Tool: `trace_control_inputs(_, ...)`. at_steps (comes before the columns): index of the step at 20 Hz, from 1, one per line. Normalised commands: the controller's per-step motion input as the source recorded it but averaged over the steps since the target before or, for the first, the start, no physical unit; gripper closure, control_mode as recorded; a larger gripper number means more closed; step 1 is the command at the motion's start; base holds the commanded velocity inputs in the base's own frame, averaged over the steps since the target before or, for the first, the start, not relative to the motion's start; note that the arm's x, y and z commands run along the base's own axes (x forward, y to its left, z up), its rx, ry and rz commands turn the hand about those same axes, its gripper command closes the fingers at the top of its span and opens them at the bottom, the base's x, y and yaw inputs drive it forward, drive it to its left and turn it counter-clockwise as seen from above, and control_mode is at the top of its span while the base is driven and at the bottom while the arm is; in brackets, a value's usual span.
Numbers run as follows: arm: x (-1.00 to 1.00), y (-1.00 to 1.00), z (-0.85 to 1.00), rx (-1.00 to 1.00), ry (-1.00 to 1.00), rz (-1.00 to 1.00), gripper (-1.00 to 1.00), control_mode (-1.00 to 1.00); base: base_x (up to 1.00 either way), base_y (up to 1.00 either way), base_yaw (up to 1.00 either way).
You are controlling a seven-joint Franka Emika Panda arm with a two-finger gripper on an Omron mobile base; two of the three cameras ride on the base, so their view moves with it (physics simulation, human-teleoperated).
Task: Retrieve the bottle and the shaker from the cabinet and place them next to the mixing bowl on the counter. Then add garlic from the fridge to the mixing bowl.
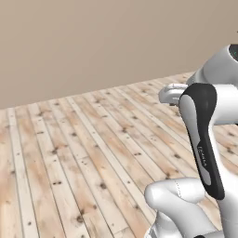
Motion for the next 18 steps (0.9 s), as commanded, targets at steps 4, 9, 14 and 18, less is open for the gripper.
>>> trace_control_inputs(4, 0.00, 0.00, 0.00, 0.00, 0.00, 0.00, 1.00, 1.00, 0.00, -0.11, -0.91)
trace_control_inputs(9, 0.00, 0.00, 0.00, 0.00, 0.00, 0.00, 1.00, 1.00, 0.00, -0.13, -0.90)
trace_control_inputs(14, 0.00, 0.00, 0.00, 0.00, 0.00, 0.00, 1.00, 1.00, 0.00, -0.07, -0.89)
trace_control_inputs(18, 0.00, 0.00, 0.00, 0.00, 0.00, 0.00, 1.00, 1.00, 0.18, 0.00, -0.81)
